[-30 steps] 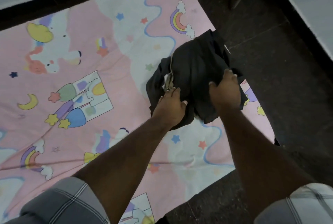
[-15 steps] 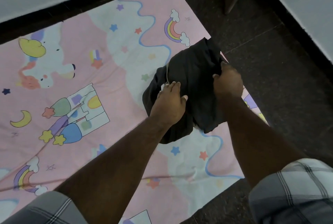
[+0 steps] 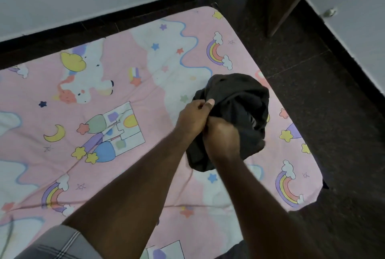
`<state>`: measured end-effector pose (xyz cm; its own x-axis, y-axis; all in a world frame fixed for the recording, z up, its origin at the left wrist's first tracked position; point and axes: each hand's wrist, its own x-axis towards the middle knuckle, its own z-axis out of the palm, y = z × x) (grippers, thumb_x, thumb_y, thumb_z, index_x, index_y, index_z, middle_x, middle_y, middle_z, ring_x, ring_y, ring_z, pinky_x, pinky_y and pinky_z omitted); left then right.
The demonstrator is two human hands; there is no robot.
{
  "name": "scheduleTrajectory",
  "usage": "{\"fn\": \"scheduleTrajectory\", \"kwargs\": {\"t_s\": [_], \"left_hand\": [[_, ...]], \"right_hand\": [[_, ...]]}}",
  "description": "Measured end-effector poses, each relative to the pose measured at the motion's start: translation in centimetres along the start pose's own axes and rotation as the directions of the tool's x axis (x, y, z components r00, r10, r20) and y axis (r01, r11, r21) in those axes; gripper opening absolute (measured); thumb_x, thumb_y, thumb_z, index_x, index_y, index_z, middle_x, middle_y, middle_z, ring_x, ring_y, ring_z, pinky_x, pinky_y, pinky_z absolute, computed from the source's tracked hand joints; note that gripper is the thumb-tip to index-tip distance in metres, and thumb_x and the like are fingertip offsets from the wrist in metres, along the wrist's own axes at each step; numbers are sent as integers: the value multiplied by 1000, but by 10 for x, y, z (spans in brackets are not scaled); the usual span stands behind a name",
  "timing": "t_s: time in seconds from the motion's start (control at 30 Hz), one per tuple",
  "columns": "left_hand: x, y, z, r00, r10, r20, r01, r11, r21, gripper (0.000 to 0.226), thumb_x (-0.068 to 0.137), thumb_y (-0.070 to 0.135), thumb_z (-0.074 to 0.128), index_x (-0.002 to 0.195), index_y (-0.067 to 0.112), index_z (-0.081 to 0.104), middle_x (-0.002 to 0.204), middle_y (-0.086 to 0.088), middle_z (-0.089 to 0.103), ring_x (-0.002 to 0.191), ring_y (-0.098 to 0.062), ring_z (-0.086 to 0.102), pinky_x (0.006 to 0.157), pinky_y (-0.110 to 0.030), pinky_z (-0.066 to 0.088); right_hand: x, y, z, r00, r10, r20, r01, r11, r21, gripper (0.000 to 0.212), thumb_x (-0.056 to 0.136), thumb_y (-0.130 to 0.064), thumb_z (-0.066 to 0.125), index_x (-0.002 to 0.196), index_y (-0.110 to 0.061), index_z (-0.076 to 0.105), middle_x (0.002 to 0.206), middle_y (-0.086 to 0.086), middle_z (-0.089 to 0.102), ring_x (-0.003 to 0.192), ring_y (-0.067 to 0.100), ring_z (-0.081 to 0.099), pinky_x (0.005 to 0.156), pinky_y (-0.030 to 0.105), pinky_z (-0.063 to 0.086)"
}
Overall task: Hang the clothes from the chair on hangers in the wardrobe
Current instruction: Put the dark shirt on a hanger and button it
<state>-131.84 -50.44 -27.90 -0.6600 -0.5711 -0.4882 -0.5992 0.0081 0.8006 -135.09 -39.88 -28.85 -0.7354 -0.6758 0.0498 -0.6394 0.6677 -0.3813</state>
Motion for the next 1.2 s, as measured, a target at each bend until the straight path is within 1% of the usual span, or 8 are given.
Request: {"fn": "scheduleTrajectory", "kwargs": {"t_s": [0.13,0.23,0.33,0.43,0.53,0.63,0.9,1.2], "left_hand": [[-35,-14,-61,1000,-30,-10,29,995,-98,8,75,29,76,82,26,78,81,5,75,83,-20,71,87,-42,59],[-79,-37,-120,994,-28,-108,24,999,-41,20,80,12,69,65,26,72,66,11,68,68,-12,63,71,-29,52],[-143,-96,-194,964,-65,-258,83,995,57,18,78,25,62,62,20,66,64,9,65,70,-15,60,66,-29,41],[-222,-183,-267,889,-156,-430,246,955,164,18,83,32,58,85,18,69,87,1,69,94,-27,63,78,-31,42],[-282,-251,-306,806,-139,-575,333,910,247,54,86,38,62,131,10,60,131,-15,61,126,-35,52,106,-47,41],[-304,-278,-312,837,-66,-543,304,881,362,73,80,42,53,141,3,49,138,-20,55,130,-39,48,106,-53,39],[-300,-297,-275,946,-116,-304,218,919,328,63,97,28,58,152,9,36,151,-12,45,140,-30,41,116,-49,32],[-229,-265,-221,981,-26,-195,94,933,348,55,101,24,51,153,12,37,152,-9,45,138,-25,43,118,-42,32]], "right_hand": [[-37,-59,-1,993,-93,-76,97,994,54,12,83,-10,64,72,-15,69,66,4,68,53,24,63,47,31,49],[-70,-127,4,984,-157,-79,165,982,97,12,73,-5,69,70,-16,68,63,2,66,49,21,61,45,29,46],[-118,-208,17,938,-346,-2,343,929,140,9,74,-12,73,73,-20,69,63,-1,66,50,18,62,47,26,47],[-167,-274,31,907,-419,43,403,892,205,14,83,-22,65,87,-16,76,72,0,72,59,20,66,52,27,52],[-209,-312,47,894,-431,127,400,892,210,28,79,-20,61,99,-8,76,82,5,75,69,24,70,57,31,57],[-234,-330,59,866,-432,252,406,901,151,34,77,-20,50,98,-8,74,82,6,74,70,26,70,56,33,57],[-239,-304,77,848,-176,500,238,969,-61,36,93,-18,47,125,-17,63,119,7,68,104,31,66,88,36,52],[-168,-200,100,792,376,481,-395,916,-67,22,88,-18,52,98,-10,70,102,15,70,100,37,65,83,35,50]]}}
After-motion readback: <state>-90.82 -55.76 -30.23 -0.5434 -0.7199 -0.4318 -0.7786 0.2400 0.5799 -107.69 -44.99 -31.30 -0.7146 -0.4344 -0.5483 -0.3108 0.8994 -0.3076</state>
